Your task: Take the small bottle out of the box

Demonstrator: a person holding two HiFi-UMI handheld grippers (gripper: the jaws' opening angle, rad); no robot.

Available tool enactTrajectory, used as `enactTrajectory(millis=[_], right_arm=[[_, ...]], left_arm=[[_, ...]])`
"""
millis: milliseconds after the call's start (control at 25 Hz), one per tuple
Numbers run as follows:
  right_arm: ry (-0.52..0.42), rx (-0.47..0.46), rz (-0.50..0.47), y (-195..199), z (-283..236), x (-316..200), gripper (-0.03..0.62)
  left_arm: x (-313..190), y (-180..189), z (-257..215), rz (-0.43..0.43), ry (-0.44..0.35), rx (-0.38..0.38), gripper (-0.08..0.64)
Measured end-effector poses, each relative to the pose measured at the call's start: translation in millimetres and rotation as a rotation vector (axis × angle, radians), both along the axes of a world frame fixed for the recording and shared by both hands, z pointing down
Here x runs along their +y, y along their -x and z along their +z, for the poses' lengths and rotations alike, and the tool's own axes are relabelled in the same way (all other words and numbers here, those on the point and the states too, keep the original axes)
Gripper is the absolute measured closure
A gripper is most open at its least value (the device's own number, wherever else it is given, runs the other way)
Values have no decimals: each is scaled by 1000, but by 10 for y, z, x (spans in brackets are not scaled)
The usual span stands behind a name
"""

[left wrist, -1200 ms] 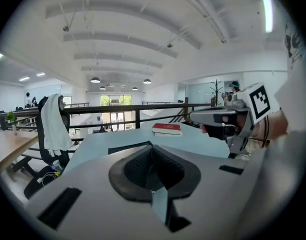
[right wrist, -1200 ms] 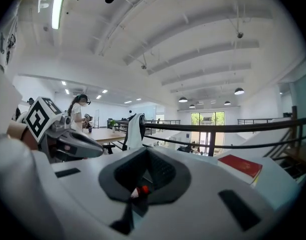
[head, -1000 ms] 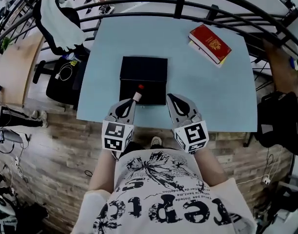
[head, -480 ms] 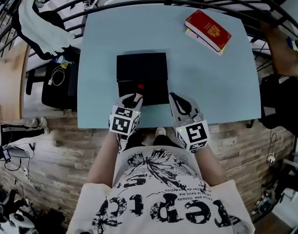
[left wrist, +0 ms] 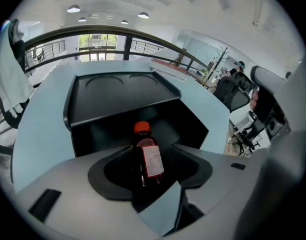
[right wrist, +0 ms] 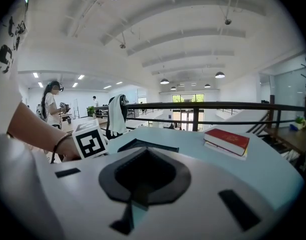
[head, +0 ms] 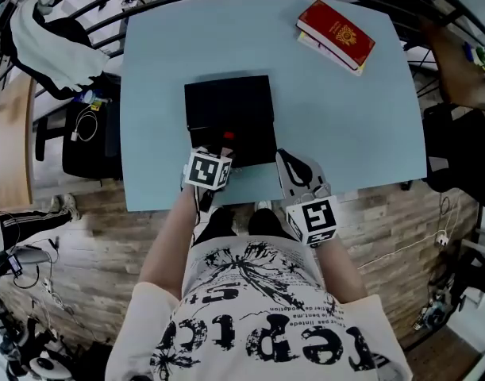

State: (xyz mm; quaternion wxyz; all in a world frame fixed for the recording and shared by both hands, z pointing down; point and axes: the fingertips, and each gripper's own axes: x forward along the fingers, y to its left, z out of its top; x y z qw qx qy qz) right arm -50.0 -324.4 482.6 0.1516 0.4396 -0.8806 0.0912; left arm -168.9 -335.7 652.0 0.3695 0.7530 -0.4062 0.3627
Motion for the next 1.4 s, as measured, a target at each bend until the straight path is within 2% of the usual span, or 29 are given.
enactTrajectory(millis=[200,440,640,880,1040,1400], right_arm=[[14,5,24,8,71,14,581],[20,7,29,18,83,20,580],[16,6,32,-16,81,0,581],[14,13,48,-117,69,-58,581],[9,25,45,-135,45,-30,580],[-3,47,54,-206,18,31,581]], left_arm=[[-99,-17,99,20,53,-13,328],[-194,-55,160,60,105,-75,324],[-216,-57,294,46,135,-126,342],[-226,-96,311,47,146,-109,341],[-208,-145,352,34,151,-47,330],[-201,-159,316,65,93,-58,331]])
